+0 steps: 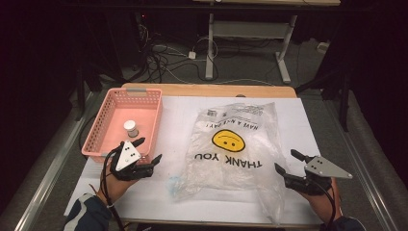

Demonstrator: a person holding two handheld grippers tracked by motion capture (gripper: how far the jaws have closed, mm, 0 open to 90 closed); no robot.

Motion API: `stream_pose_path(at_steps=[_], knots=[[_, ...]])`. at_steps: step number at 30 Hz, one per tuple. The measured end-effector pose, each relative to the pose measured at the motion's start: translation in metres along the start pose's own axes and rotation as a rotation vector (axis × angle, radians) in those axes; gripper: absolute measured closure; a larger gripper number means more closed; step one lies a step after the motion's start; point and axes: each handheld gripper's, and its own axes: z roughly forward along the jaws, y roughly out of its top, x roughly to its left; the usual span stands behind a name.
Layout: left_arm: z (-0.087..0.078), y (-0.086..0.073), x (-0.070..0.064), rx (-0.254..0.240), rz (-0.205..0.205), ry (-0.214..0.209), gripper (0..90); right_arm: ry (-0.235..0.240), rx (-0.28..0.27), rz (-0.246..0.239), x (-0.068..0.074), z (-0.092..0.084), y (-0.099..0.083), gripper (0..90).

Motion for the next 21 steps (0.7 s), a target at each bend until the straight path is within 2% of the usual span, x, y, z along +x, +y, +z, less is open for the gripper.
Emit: stream_pose_path(at_steps=[2, 12, 16, 19, 20, 21], knots=[[0.001, 0.000, -0.002, 0.019, 0.005, -0.007, 20.8, 0.004, -0.001, -0.010, -0.001, 0.001, 0.001, 28.9], [-0.002, -0.001, -0.004, 0.021, 0.015, 0.002, 20.8, -0.011, 0.029, -0.051, -0.005, 0.010, 0.003, 31.6], [-0.003, -0.001, -0.003, 0.016, 0.008, 0.007, 20.8, -0.022, 0.022, -0.039, -0.021, 0.018, 0.011, 32.5], [-0.002, -0.001, -0.002, 0.023, 0.014, 0.030, 20.8, -0.025, 0.034, -0.025, -0.038, 0.028, 0.019, 33.4], [-0.002, -0.001, -0.003, 0.024, 0.017, 0.033, 20.8, -0.035, 0.045, -0.013, -0.046, 0.036, 0.023, 33.4], [-0.003, -0.001, -0.002, 0.022, 0.013, 0.031, 20.8, -0.060, 0.048, 0.003, -0.061, 0.050, 0.032, 37.8]])
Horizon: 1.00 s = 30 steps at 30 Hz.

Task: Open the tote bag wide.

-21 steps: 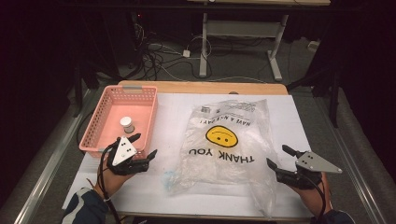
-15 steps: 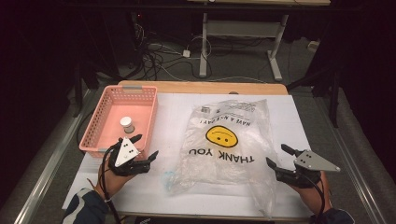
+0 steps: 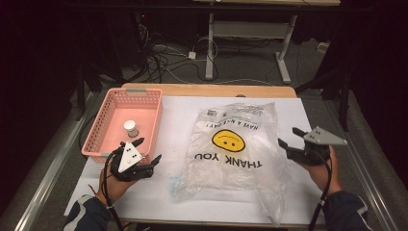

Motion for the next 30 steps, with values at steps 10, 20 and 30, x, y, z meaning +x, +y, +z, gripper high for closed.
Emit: stream_pose_path(at_steps=[10, 20, 30], knots=[[0.001, 0.000, 0.002, -0.016, -0.016, -0.015, 20.8, -0.015, 0.139, 0.003, -0.036, 0.088, 0.034, 42.3], [0.008, -0.002, 0.005, 0.006, 0.027, -0.036, 21.1, -0.065, 0.254, 0.021, -0.038, 0.139, 0.038, 88.4], [0.010, -0.006, 0.012, 0.013, 0.027, -0.033, 21.2, -0.189, 0.265, 0.168, -0.068, 0.125, 0.023, 90.0]])
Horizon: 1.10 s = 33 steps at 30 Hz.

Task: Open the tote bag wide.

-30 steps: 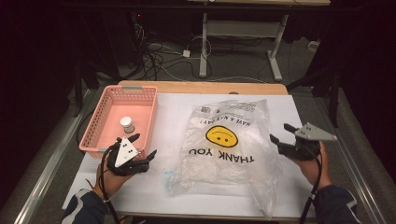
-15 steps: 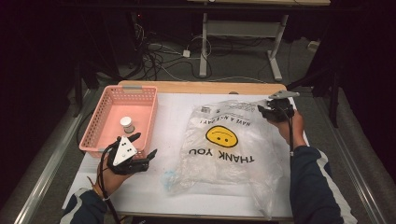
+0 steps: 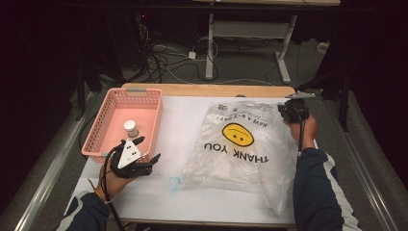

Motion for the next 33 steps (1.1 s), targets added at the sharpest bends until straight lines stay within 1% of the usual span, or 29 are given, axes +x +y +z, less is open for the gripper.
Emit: stream_pose_path(at_steps=[2, 3, 4, 5, 6, 8, 11, 12, 13, 14, 16, 17, 20, 21, 22, 23, 24, 26, 27, 28, 29, 30, 31, 32, 33], knots=[[0.000, 0.001, -0.001, -0.001, 0.003, 0.001, 21.2, -0.029, 0.020, 0.021, -0.009, -0.004, -0.009, 90.0], [-0.001, 0.001, -0.001, -0.004, 0.005, 0.001, 21.2, -0.029, 0.020, 0.021, -0.009, -0.004, -0.009, 90.0], [-0.001, 0.002, -0.002, -0.007, 0.006, 0.001, 21.2, -0.018, 0.044, 0.056, -0.016, -0.007, -0.018, 90.0], [-0.002, 0.002, -0.003, -0.009, 0.006, 0.003, 21.2, -0.018, 0.044, 0.056, -0.016, -0.007, -0.018, 90.0], [-0.003, 0.002, -0.003, -0.010, 0.004, 0.003, 21.2, -0.024, 0.033, 0.072, -0.021, -0.016, -0.030, 90.0], [-0.004, 0.002, -0.005, -0.014, 0.001, 0.003, 21.2, -0.020, 0.036, 0.078, -0.022, -0.019, -0.033, 90.0], [-0.005, 0.003, -0.007, -0.015, 0.002, 0.004, 21.2, -0.034, 0.019, 0.052, -0.019, -0.035, -0.044, 90.0], [-0.005, 0.003, -0.008, -0.015, 0.002, 0.003, 21.2, -0.028, 0.009, 0.047, -0.017, -0.044, -0.050, 89.8], [-0.006, 0.003, -0.008, -0.016, 0.001, 0.003, 21.2, -0.030, 0.000, 0.043, -0.017, -0.047, -0.052, 89.5], [-0.006, 0.003, -0.009, -0.016, 0.000, 0.004, 21.2, -0.030, 0.000, 0.043, -0.017, -0.047, -0.052, 89.5], [-0.006, 0.003, -0.010, -0.013, 0.000, 0.005, 21.2, -0.026, -0.003, 0.037, -0.015, -0.054, -0.058, 88.6], [-0.005, 0.004, -0.010, -0.011, 0.000, 0.008, 21.2, -0.023, -0.009, 0.039, -0.014, -0.056, -0.060, 86.0], [-0.005, 0.004, -0.012, -0.007, 0.001, 0.006, 21.2, -0.004, -0.023, 0.011, -0.011, -0.063, -0.063, 80.7], [-0.005, 0.004, -0.012, -0.007, 0.003, 0.007, 21.2, 0.009, -0.036, 0.001, -0.010, -0.068, -0.063, 71.3], [-0.006, 0.005, -0.013, -0.008, 0.005, 0.006, 21.2, 0.009, -0.036, 0.001, -0.010, -0.068, -0.063, 71.3], [-0.006, 0.005, -0.013, -0.008, 0.006, 0.007, 21.2, 0.008, -0.050, -0.004, -0.008, -0.074, -0.061, 68.5], [-0.006, 0.005, -0.013, -0.009, 0.005, 0.007, 21.2, 0.008, -0.072, -0.015, -0.006, -0.080, -0.059, 67.8], [-0.007, 0.004, -0.013, -0.010, 0.002, 0.006, 21.2, 0.015, -0.122, -0.039, 0.000, -0.094, -0.053, 61.8], [-0.007, 0.004, -0.013, -0.009, 0.002, 0.007, 21.2, 0.016, -0.142, -0.058, 0.003, -0.099, -0.050, 61.6], [-0.007, 0.004, -0.013, -0.008, 0.003, 0.007, 21.2, 0.043, -0.180, -0.102, 0.016, -0.111, -0.041, 60.1], [-0.006, 0.004, -0.013, -0.007, 0.003, 0.007, 21.2, 0.043, -0.180, -0.102, 0.016, -0.111, -0.041, 60.1], [-0.006, 0.004, -0.014, -0.006, 0.004, 0.007, 21.2, 0.059, -0.195, -0.133, 0.023, -0.116, -0.037, 58.8], [-0.006, 0.004, -0.014, -0.007, 0.005, 0.007, 21.2, 0.078, -0.206, -0.151, 0.032, -0.120, -0.034, 58.6], [-0.007, 0.005, -0.015, -0.007, 0.007, 0.007, 21.2, 0.106, -0.216, -0.174, 0.040, -0.124, -0.031, 58.5], [-0.007, 0.005, -0.015, -0.008, 0.009, 0.008, 21.2, 0.155, -0.222, -0.200, 0.052, -0.127, -0.028, 58.1]])
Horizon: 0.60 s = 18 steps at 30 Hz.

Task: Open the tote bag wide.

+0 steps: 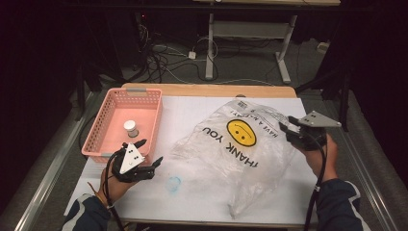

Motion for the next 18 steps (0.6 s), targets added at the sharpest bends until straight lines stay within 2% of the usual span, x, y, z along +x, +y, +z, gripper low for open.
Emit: stream_pose_path(at_steps=[1, 2, 3, 4, 5, 6, 7, 8, 9, 11, 12, 14, 18], knots=[[0.000, 0.000, 0.000, 0.000, 0.001, 0.000, 21.2, 0.048, -0.004, -0.016, 0.010, 0.001, 0.004, 57.0], [0.000, 0.000, 0.000, 0.000, 0.002, 0.000, 21.2, 0.150, 0.014, -0.064, 0.032, 0.004, 0.011, 54.4], [0.000, 0.000, 0.000, 0.000, 0.003, -0.001, 21.2, 0.150, 0.014, -0.064, 0.032, 0.004, 0.011, 54.4], [0.001, 0.000, 0.000, 0.002, 0.004, -0.003, 21.2, 0.184, 0.022, -0.084, 0.042, 0.007, 0.014, 52.8], [0.001, 0.000, 0.000, 0.003, 0.005, -0.005, 21.2, 0.261, 0.058, -0.158, 0.068, 0.013, 0.019, 52.2], [0.001, 0.000, -0.001, 0.004, 0.007, -0.006, 21.2, 0.288, 0.076, -0.183, 0.082, 0.017, 0.021, 51.5], [0.002, 0.000, -0.001, 0.005, 0.008, -0.008, 21.2, 0.288, 0.076, -0.183, 0.082, 0.017, 0.021, 51.5], [0.002, 0.000, -0.002, 0.005, 0.009, -0.011, 21.2, 0.385, 0.101, -0.248, 0.110, 0.024, 0.023, 49.2], [0.002, 0.000, -0.002, 0.005, 0.011, -0.011, 21.2, 0.385, 0.101, -0.248, 0.110, 0.024, 0.023, 49.2], [0.002, 0.000, -0.003, 0.005, 0.014, -0.015, 21.1, 0.427, 0.116, -0.296, 0.129, 0.031, 0.023, 46.5], [0.002, 0.000, -0.003, 0.006, 0.016, -0.016, 21.2, 0.447, 0.132, -0.297, 0.137, 0.036, 0.021, 44.5], [0.002, 0.000, -0.004, 0.004, 0.016, -0.018, 21.1, 0.472, 0.181, -0.344, 0.153, 0.046, 0.015, 40.1], [0.003, 0.000, -0.003, 0.008, 0.017, -0.021, 21.1, 0.521, 0.232, -0.372, 0.167, 0.057, 0.006, 36.3]])
